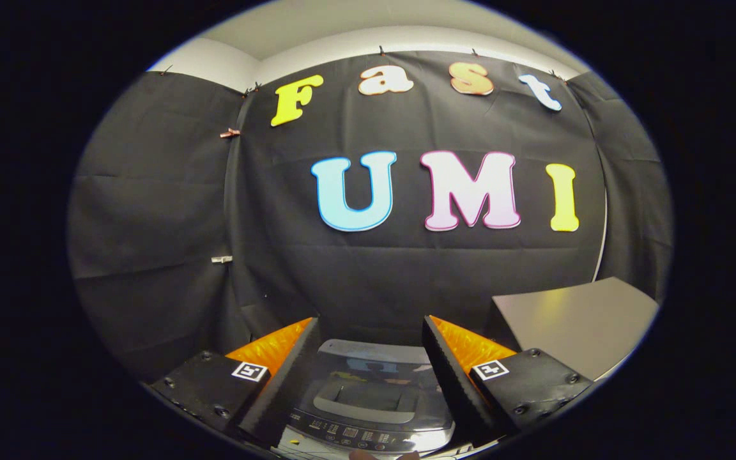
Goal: Put the clothes into the washing machine and then close the washing machine lid.
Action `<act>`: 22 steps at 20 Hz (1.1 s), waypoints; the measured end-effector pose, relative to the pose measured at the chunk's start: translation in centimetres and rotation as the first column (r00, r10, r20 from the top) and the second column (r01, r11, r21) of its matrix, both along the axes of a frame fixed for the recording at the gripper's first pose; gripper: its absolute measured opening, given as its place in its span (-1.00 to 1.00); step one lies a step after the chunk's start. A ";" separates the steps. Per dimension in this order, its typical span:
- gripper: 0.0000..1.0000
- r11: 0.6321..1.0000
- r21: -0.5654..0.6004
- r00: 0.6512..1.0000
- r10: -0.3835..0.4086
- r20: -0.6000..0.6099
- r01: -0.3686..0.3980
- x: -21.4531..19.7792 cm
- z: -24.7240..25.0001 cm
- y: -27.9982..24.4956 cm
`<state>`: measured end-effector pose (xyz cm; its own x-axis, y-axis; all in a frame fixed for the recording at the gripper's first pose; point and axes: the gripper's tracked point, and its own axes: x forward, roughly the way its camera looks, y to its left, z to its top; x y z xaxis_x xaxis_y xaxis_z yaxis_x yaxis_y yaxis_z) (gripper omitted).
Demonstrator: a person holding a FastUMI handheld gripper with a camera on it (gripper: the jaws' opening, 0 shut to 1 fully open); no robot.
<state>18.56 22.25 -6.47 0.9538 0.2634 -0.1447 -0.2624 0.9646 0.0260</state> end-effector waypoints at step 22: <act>1.00 0.966 0.010 0.956 -0.256 0.142 0.257 -6.9 8.2 -14.6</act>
